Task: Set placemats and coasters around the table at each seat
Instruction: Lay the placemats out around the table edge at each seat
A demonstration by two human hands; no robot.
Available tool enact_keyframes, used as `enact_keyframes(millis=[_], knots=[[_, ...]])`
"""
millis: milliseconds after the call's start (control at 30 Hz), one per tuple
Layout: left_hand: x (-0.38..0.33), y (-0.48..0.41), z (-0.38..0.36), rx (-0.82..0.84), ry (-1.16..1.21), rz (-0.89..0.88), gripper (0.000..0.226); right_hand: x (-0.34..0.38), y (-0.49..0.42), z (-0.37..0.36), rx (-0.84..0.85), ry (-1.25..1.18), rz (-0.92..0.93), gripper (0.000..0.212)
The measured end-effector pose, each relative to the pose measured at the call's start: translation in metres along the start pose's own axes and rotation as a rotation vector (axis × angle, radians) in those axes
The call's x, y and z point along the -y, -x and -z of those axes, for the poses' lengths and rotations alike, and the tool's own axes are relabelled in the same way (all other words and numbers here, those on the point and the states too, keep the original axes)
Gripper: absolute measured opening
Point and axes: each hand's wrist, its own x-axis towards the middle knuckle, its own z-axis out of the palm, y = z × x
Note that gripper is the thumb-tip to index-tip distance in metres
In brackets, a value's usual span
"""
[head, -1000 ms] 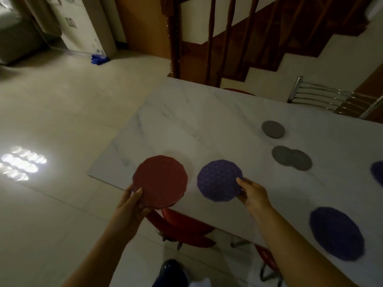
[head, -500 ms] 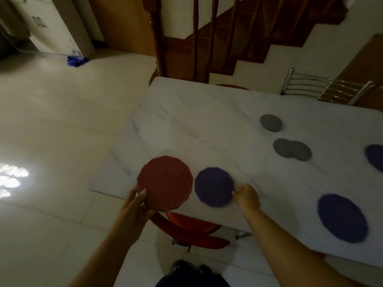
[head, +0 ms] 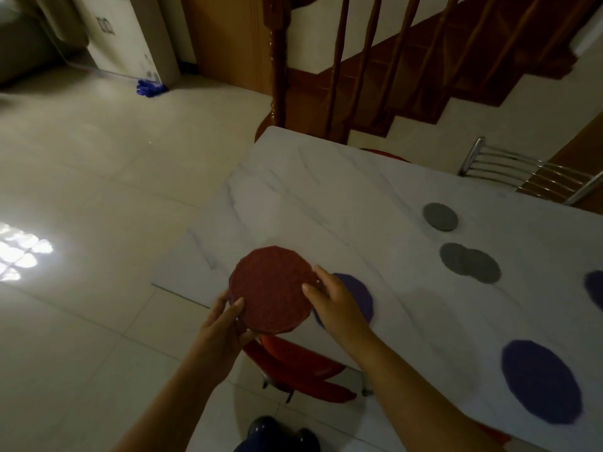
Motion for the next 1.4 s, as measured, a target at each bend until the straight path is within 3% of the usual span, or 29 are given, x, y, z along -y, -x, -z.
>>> enact_keyframes(millis=[100, 233, 400, 633, 800, 1233, 1400], knots=[[-0.008, 0.004, 0.012, -0.018, -0.007, 0.006, 0.041, 0.008, -0.005, -0.010, -0.020, 0.100, -0.002, 0.057], [-0.028, 0.004, 0.034, -0.047, -0.015, -0.002, 0.036, 0.022, -0.009, -0.036, -0.032, 0.011, 0.069, 0.031], [-0.065, -0.003, 0.064, -0.071, -0.002, 0.004, 0.040, 0.038, -0.027, -0.081, -0.139, -0.070, 0.056, 0.025], [-0.159, -0.039, 0.126, 0.007, -0.147, 0.061, 0.048, 0.068, -0.077, -0.159, -0.263, -0.309, -0.129, 0.029], [-0.217, -0.076, 0.152, 0.108, -0.254, 0.118, 0.040, 0.088, -0.099, -0.200, -0.386, -0.439, -0.159, 0.028], [-0.228, -0.181, 0.101, 0.336, -0.316, 0.202, 0.042, 0.102, -0.135, -0.152, -0.636, -0.507, -0.193, 0.003], [-0.248, -0.227, 0.098, 0.319, -0.310, 0.203, 0.037, 0.107, -0.158, -0.142, -0.660, -0.751, -0.173, 0.005]])
